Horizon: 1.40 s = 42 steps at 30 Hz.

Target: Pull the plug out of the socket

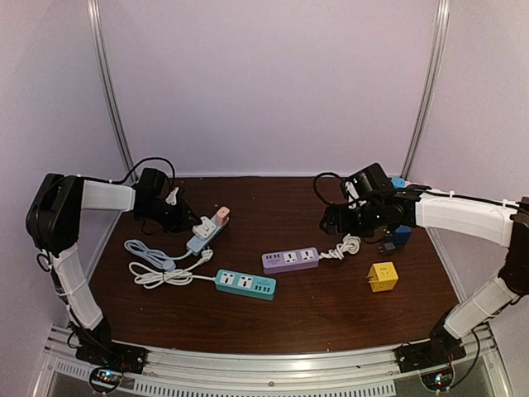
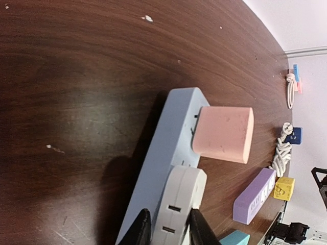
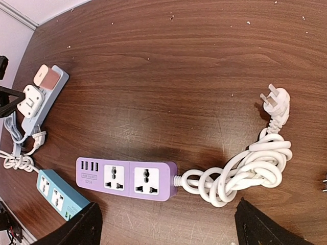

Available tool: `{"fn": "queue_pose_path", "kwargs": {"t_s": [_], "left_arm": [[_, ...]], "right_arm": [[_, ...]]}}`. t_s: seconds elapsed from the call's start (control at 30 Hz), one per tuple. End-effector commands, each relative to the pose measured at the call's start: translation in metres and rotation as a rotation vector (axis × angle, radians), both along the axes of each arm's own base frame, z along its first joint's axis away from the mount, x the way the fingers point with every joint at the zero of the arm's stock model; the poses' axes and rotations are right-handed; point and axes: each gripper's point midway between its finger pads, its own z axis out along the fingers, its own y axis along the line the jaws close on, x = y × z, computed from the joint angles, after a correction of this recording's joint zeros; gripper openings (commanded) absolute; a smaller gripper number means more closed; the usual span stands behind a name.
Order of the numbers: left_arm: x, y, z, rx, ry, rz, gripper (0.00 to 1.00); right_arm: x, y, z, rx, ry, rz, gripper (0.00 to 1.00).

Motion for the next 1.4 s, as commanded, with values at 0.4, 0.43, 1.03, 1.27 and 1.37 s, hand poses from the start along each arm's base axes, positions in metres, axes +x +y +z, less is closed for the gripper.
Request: {"fn": "queue_pose_path", "kwargs": {"t_s": [0.4,0.43,1.03,1.27,1.37], "left_arm": [[-0.014,-0.092,0.004,-0.085,0.000,-0.181,0.24],[-0.014,-0.096,0.005,-0.100,-0.002,-0.194,0.23],[-0.069,-0.152,0.026,-0.358,0.087,-0.423,0.24],[-0.071,-0.147,0.001,-0.291,0.126,-0.433,0.27],[-0.067,-0.142,-0.011,-0.228,0.126,-0.426,0.30]], "right_arm": [[0.027,0.089,0.028,-0.128,-0.158,0.221,0.92],[0.027,0.095,0.027,-0.135,-0.163,0.238,0.92],[0.023,0.147,-0.004,-0.243,-0.166,0.423,0.92],[0.023,0.160,-0.029,-0.262,-0.119,0.481,0.88],[0.023,0.164,-0.036,-0.267,-0.103,0.493,0.86]]}}
